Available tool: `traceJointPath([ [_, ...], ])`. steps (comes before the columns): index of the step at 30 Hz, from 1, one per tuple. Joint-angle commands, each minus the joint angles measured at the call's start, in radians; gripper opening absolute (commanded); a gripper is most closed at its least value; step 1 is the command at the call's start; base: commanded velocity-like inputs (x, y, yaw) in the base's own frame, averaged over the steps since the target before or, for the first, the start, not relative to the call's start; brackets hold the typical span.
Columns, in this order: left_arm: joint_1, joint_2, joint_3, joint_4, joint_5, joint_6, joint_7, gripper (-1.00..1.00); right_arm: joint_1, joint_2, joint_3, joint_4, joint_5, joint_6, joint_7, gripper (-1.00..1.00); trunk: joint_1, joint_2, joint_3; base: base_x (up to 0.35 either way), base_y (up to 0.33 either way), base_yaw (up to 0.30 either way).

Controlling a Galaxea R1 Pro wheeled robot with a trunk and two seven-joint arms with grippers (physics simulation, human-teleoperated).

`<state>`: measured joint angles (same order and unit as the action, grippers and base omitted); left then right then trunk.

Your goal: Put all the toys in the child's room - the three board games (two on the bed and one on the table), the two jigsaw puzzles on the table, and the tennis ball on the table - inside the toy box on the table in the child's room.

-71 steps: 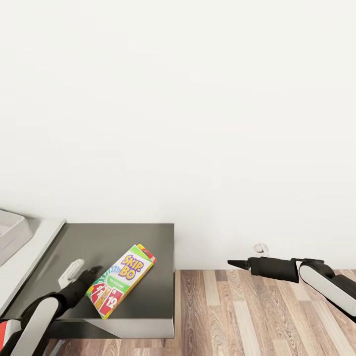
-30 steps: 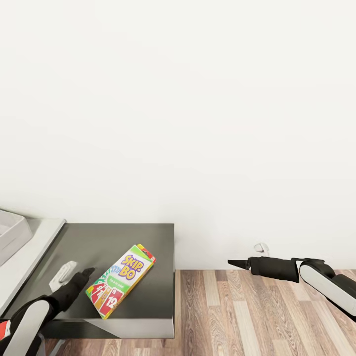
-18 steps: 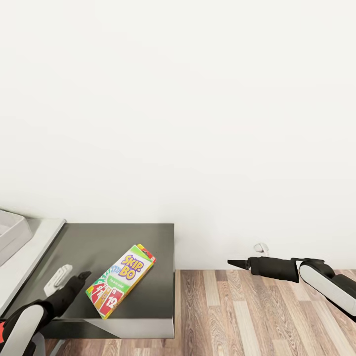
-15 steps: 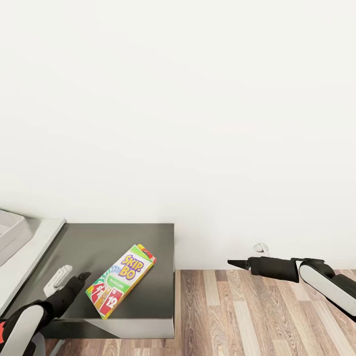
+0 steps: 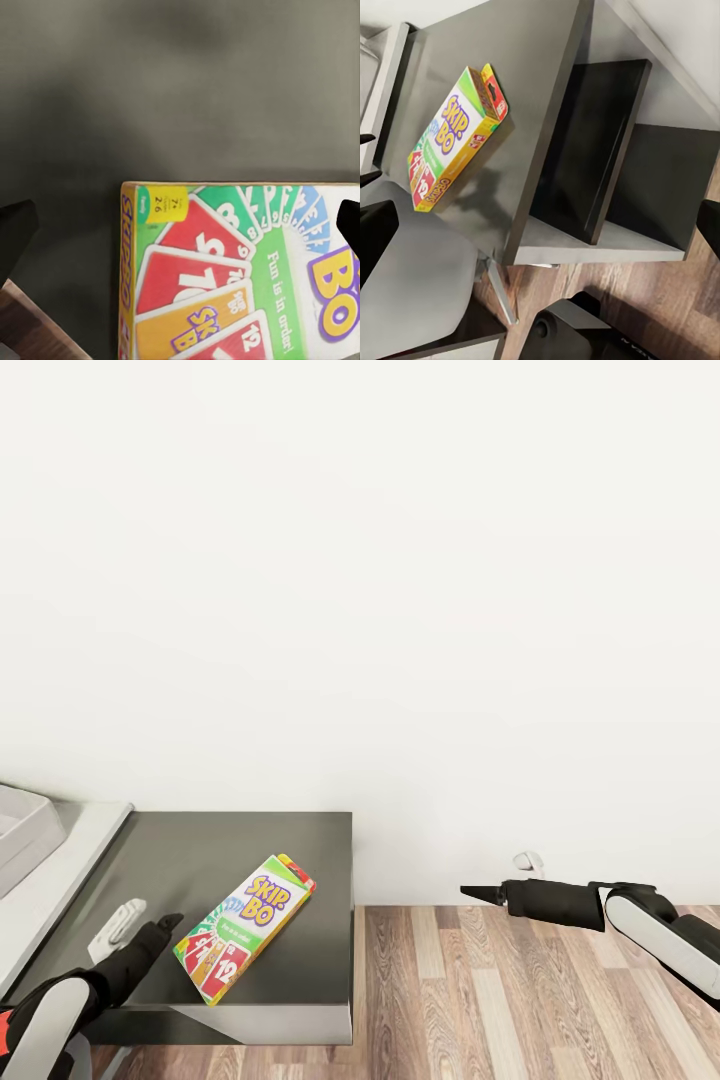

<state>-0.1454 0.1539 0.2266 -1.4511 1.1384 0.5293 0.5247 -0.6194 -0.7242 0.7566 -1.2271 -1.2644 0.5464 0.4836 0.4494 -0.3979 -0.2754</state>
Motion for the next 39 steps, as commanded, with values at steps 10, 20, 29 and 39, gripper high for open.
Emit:
traceJointPath([
  [10, -0.010, -0.002, -0.005, 0.040, 0.009, 0.003, 0.010, 1.00, -0.002, -0.001, 0.003, 0.000, -0.007, 0.003, 0.000, 1.00, 0.001, -0.002, -0.002, 0.000, 0.000, 0.000],
  [20, -0.048, -0.017, -0.007, 0.121, 0.009, 0.003, 0.004, 1.00, -0.003, -0.002, 0.002, -0.001, -0.007, 0.003, 0.000, 1.00, 0.001, -0.002, -0.002, 0.000, 0.000, 0.000],
  [29, -0.065, -0.029, -0.008, 0.152, 0.008, 0.003, 0.001, 1.00, -0.003, -0.003, 0.002, -0.003, -0.007, 0.003, 0.000, 1.00, 0.001, -0.002, -0.002, 0.000, 0.000, 0.000],
  [39, -0.070, -0.032, -0.008, 0.162, 0.008, 0.003, -0.001, 1.00, -0.003, -0.004, 0.001, -0.003, -0.007, 0.003, 0.001, 1.00, 0.001, -0.002, -0.002, 0.000, 0.000, 0.000],
])
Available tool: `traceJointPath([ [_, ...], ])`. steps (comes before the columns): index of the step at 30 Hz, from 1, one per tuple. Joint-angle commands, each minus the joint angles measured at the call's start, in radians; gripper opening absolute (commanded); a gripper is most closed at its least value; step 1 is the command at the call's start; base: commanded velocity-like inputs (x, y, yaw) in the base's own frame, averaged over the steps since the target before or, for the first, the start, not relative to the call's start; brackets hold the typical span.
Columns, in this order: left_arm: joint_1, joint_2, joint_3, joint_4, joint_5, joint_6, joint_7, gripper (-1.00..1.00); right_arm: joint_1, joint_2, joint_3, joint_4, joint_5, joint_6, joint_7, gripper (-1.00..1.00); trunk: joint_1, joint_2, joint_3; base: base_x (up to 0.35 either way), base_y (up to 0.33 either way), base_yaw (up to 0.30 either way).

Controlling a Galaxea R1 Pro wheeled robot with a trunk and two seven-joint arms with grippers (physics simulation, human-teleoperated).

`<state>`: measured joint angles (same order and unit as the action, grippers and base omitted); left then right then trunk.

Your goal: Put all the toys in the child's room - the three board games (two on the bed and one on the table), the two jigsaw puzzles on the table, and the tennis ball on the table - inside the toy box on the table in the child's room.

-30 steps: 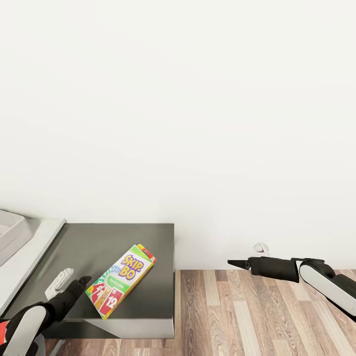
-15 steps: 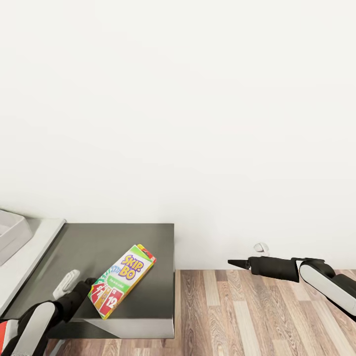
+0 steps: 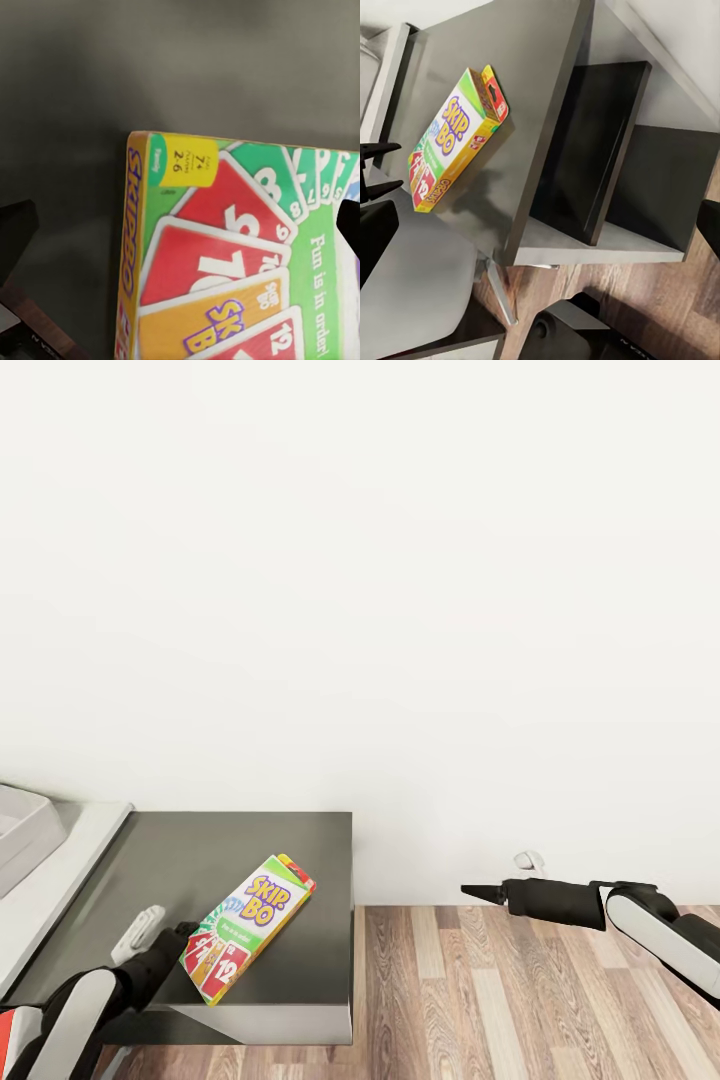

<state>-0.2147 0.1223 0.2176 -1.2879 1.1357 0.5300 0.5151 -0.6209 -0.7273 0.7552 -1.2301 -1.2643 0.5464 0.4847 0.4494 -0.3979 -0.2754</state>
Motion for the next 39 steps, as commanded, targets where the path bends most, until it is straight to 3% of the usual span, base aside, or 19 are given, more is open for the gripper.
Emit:
traceJointPath([
  [1, -0.001, 0.000, 0.001, -0.001, 0.010, 0.002, 0.009, 1.00, -0.002, -0.001, 0.003, 0.000, -0.007, 0.003, 0.000, 1.00, 0.001, -0.002, -0.002, 0.000, 0.000, 0.000],
  [13, -0.007, -0.004, 0.000, 0.002, 0.010, 0.002, 0.008, 1.00, -0.002, -0.002, 0.003, -0.001, -0.007, 0.004, 0.000, 1.00, 0.001, -0.002, -0.002, 0.000, 0.000, -0.039],
  [39, -0.017, -0.011, 0.000, 0.014, 0.002, 0.002, 0.008, 1.00, -0.002, -0.007, 0.003, -0.002, -0.007, 0.003, 0.003, 1.00, 0.001, -0.002, -0.002, 0.000, 0.000, -0.199],
])
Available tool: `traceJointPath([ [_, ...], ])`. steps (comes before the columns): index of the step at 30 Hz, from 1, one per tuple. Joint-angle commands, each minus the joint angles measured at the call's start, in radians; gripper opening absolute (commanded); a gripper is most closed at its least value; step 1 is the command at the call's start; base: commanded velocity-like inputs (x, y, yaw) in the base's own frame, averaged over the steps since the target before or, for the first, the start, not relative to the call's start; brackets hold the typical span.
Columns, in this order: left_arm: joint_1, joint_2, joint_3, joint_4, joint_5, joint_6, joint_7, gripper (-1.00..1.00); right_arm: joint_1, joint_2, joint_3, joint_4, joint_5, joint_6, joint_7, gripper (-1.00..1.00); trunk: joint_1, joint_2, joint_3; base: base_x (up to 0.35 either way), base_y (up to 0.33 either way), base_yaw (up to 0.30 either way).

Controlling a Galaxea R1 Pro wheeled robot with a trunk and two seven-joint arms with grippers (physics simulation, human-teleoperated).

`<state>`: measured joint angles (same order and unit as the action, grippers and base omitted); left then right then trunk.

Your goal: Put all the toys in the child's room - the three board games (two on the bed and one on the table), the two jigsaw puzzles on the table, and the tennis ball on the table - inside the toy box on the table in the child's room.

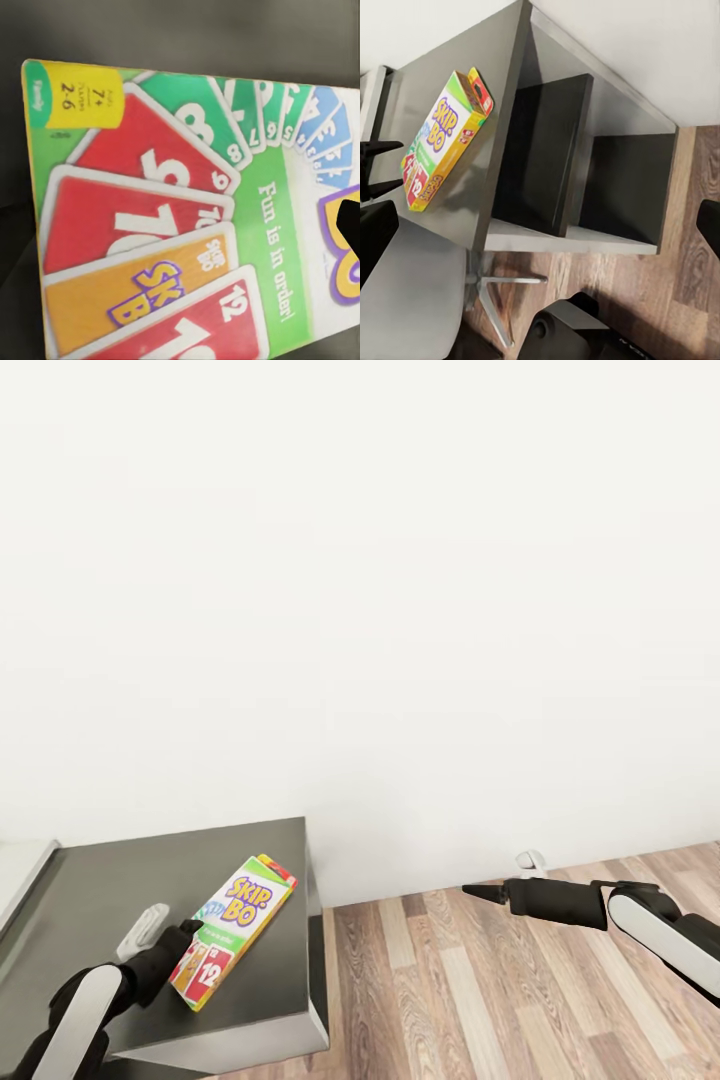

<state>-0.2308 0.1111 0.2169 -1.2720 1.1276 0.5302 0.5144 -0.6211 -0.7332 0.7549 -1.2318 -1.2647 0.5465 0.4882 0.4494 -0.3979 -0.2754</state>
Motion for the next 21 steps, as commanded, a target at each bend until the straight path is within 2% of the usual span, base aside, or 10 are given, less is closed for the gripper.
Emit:
traceJointPath([
  [1, -0.001, 0.000, 0.001, -0.002, 0.010, 0.002, 0.009, 1.00, -0.002, -0.001, 0.003, 0.000, -0.007, 0.003, 0.000, 1.00, 0.001, -0.002, -0.002, 0.000, 0.000, -0.046],
  [11, -0.001, 0.002, 0.002, -0.002, 0.009, 0.002, 0.014, 1.00, -0.002, -0.001, 0.003, 0.000, -0.007, 0.003, 0.001, 1.00, 0.001, -0.002, -0.002, 0.000, 0.000, -0.018],
  [21, -0.012, 0.018, 0.009, 0.000, 0.005, 0.002, 0.020, 1.00, 0.000, -0.002, 0.003, 0.000, -0.007, 0.003, 0.001, 1.00, 0.001, -0.002, -0.002, 0.000, 0.000, -0.003],
])
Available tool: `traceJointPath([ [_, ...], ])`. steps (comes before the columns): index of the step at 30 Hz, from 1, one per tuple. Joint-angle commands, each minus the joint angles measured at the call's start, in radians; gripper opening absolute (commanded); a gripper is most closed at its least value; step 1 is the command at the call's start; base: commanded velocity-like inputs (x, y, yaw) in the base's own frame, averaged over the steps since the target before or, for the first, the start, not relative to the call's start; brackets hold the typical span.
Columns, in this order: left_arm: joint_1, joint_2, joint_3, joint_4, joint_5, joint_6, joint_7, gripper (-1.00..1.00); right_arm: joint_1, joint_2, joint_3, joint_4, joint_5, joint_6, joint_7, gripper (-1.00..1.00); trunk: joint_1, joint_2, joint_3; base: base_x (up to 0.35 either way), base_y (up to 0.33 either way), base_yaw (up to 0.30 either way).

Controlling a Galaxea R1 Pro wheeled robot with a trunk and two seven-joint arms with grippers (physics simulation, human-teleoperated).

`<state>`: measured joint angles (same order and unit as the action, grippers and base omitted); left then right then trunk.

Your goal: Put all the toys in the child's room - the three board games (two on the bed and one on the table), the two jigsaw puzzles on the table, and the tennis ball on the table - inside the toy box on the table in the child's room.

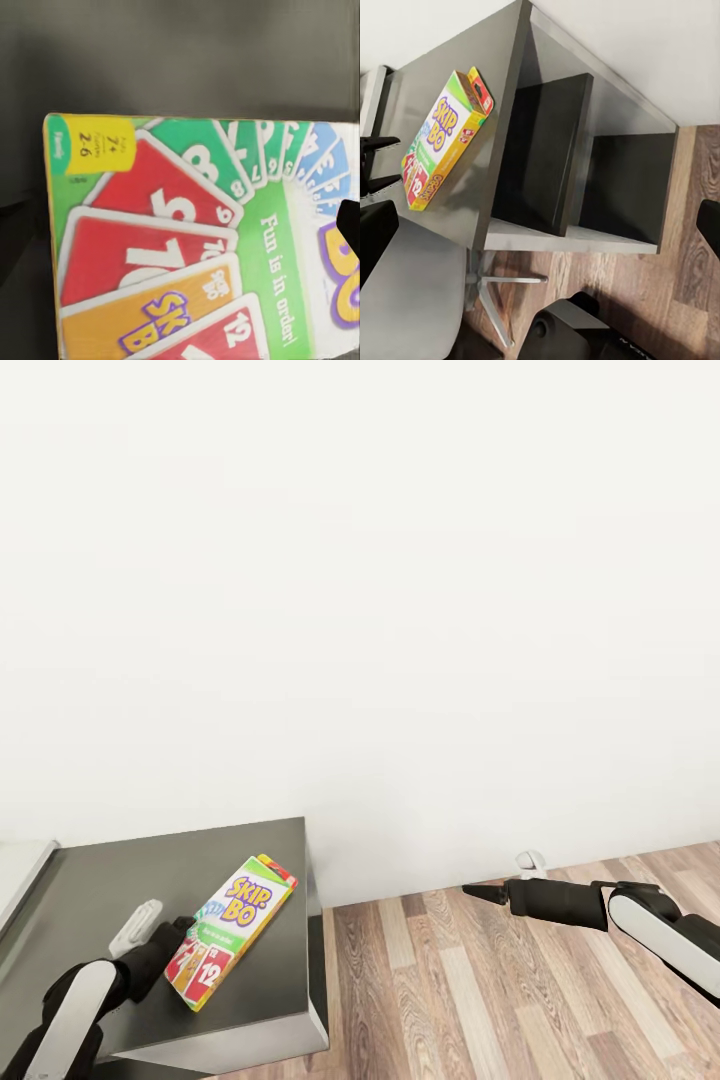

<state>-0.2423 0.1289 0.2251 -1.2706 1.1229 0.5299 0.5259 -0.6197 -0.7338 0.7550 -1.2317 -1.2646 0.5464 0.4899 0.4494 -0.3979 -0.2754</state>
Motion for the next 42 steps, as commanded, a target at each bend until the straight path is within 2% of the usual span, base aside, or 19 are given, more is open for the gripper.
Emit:
traceJointPath([
  [1, -0.007, 0.003, 0.001, 0.000, 0.010, 0.002, 0.010, 1.00, -0.002, -0.001, 0.003, 0.000, -0.007, 0.003, 0.000, 1.00, 0.001, -0.002, -0.002, 0.000, 0.000, -0.001],
  [19, -0.050, 0.016, 0.000, 0.041, 0.008, 0.002, 0.013, 1.00, -0.002, -0.002, 0.002, -0.001, -0.007, 0.003, 0.001, 1.00, 0.001, -0.002, -0.002, 0.000, 0.000, 0.000],
  [42, -0.057, 0.016, -0.002, 0.045, 0.011, 0.002, 0.010, 1.00, -0.002, -0.003, 0.001, -0.002, -0.007, 0.003, 0.001, 1.00, 0.001, -0.002, -0.002, 0.000, 0.000, 0.000],
])
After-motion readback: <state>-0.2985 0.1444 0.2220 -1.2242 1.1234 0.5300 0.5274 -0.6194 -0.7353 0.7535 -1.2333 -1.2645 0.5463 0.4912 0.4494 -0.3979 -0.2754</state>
